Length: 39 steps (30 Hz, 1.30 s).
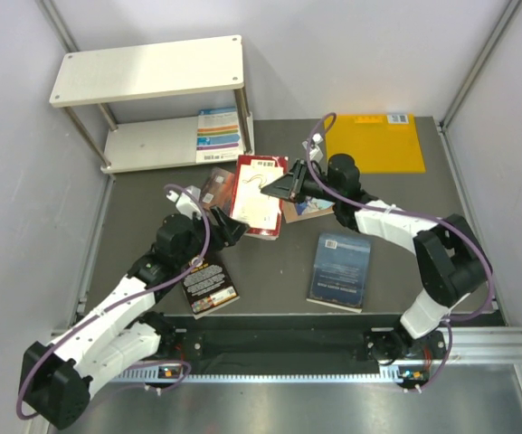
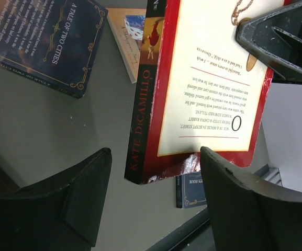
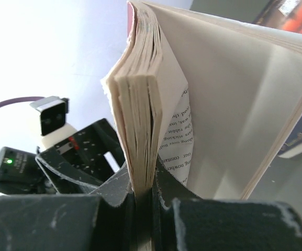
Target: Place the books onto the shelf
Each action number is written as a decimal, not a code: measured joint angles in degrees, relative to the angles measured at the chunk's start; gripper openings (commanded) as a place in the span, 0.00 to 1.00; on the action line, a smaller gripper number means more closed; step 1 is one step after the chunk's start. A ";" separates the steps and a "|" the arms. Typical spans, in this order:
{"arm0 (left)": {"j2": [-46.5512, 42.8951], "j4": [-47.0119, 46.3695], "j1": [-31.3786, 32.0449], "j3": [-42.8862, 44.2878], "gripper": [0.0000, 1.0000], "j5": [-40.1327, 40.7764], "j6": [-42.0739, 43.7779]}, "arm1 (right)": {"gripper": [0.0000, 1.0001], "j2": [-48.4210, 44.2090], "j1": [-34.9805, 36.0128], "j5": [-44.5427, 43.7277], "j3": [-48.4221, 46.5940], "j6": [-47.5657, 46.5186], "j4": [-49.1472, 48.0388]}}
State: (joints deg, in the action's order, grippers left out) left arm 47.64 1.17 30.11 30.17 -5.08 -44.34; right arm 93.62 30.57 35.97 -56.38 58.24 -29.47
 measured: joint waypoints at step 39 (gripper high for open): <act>7.04 3.50 -0.74 5.14 0.00 15.89 2.32 | 0.74 2.73 -1.09 1.38 3.48 -1.11 -1.07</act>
State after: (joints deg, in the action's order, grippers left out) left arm 54.68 4.67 29.36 35.31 10.81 -42.02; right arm 96.36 29.47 37.34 -52.90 57.12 -30.55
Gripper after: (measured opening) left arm 0.209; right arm 0.714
